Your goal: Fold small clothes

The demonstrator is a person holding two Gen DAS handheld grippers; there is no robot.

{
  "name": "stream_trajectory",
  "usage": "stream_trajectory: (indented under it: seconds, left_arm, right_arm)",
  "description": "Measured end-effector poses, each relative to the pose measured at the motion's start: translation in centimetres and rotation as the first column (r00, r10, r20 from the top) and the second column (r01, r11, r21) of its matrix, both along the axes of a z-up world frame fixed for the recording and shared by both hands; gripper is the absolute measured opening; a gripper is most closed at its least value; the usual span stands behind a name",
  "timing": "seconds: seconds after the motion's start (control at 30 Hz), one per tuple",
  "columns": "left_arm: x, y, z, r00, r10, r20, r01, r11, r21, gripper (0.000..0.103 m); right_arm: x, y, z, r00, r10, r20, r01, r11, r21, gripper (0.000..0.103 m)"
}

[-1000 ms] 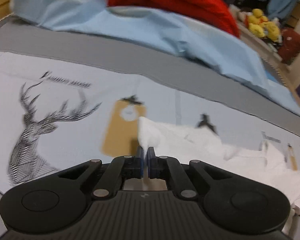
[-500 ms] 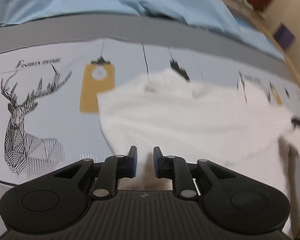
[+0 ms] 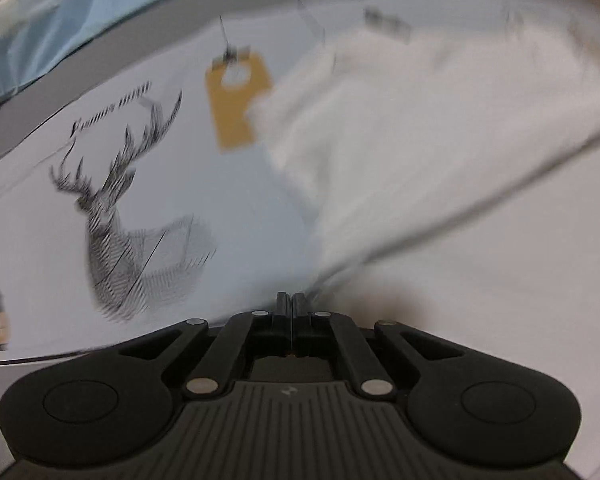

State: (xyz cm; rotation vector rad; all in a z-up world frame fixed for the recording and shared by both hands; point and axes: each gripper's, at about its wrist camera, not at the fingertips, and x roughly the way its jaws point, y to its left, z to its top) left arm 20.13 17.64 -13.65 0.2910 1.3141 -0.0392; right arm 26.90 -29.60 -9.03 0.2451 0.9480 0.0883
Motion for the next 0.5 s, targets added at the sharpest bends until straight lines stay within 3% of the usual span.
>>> stream_trajectory:
  seconds: [0.07,0.13,0.2,0.27,0.33,0.43,0.5]
  left_arm:
    - [-0.2,0.1,0.4,1.000,-0.017,0.004,0.017,0.999,-0.042,0.002]
    - [-0.1,0.6,2.4,0.996,0.012,0.092,0.003,0.988,-0.156,0.004]
    - [0.2,1.1,4.3,0.981,0.062,0.182,-0.007,0.957,-0.291,0.006]
    - [0.8,1.3,4.9,0.966,0.120,0.229,-0.026,0.926,-0.378,0.006]
    - [1.6,0.9,3.5,0.970,0.144,0.195,-0.056,0.916,-0.398,0.006]
    - [2.0,-0.2,-0.4,0.995,0.093,0.037,-0.078,0.949,-0.304,0.005]
    - [1.9,-0.7,-1.1,0.998,0.058,-0.015,-0.060,0.956,-0.287,0.002]
  right_arm:
    - [0.2,0.4,-1.3,0.997,0.024,-0.067,-0.028,0.998,-0.064,0.003]
    - [0.2,0.5,-2.5,0.992,0.027,-0.122,-0.037,0.996,-0.078,0.003]
    - [0.1,0.5,-2.8,0.991,0.027,-0.129,-0.038,0.996,-0.085,0.004]
    - [0.0,0.6,-2.4,0.994,0.026,-0.106,-0.035,0.996,-0.085,0.003]
    - [-0.2,0.4,-1.6,0.999,0.002,-0.052,-0.006,0.997,-0.073,0.003]
    - [-0.4,0.0,0.1,0.997,-0.031,0.066,0.035,0.998,-0.060,0.003]
    - [-0.1,0.0,-0.4,0.999,-0.029,0.044,0.034,0.992,-0.120,0.003]
